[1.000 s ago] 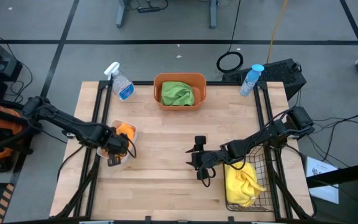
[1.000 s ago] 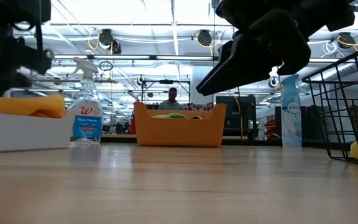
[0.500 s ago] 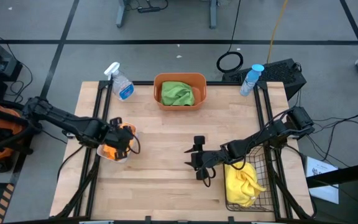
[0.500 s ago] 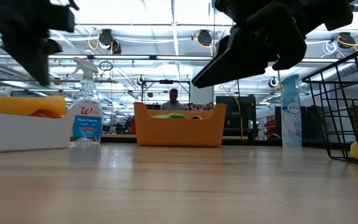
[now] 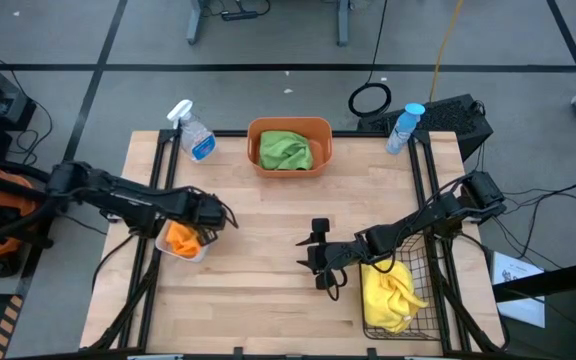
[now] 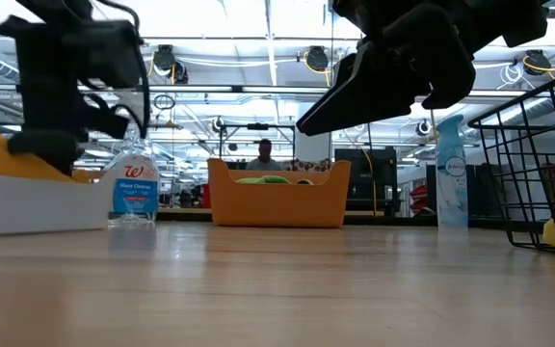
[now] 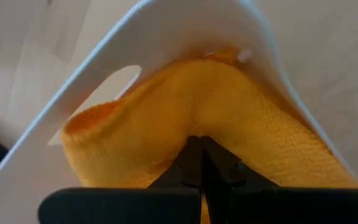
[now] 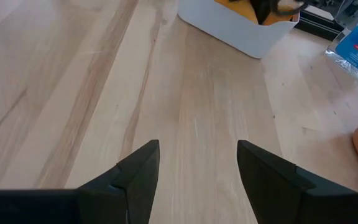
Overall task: Sort microfiber towel by color & place in baskets
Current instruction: Put the orange microfiber cloth into the white bin
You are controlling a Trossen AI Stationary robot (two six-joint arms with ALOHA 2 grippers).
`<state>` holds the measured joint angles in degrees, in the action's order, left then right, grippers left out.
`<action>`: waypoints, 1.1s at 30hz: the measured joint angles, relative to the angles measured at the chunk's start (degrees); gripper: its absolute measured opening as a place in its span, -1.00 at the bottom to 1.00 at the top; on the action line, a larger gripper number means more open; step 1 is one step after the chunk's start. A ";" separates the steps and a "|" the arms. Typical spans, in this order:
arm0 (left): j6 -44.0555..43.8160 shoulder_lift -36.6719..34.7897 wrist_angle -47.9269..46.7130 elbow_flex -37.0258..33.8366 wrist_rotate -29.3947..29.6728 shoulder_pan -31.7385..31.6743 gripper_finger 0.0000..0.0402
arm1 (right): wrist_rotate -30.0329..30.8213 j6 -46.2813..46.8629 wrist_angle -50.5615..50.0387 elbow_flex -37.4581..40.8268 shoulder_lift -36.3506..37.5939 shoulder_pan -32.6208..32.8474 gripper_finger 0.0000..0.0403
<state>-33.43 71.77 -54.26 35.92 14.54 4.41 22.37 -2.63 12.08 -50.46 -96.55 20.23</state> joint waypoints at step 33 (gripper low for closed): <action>-20.25 -4.26 -13.38 11.67 -8.90 17.35 -0.98 | -0.12 -0.17 -0.61 0.00 0.02 0.50 0.03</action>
<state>-53.68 67.51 -67.64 47.59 5.65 21.76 22.25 -2.81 11.47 -50.46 -96.53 20.73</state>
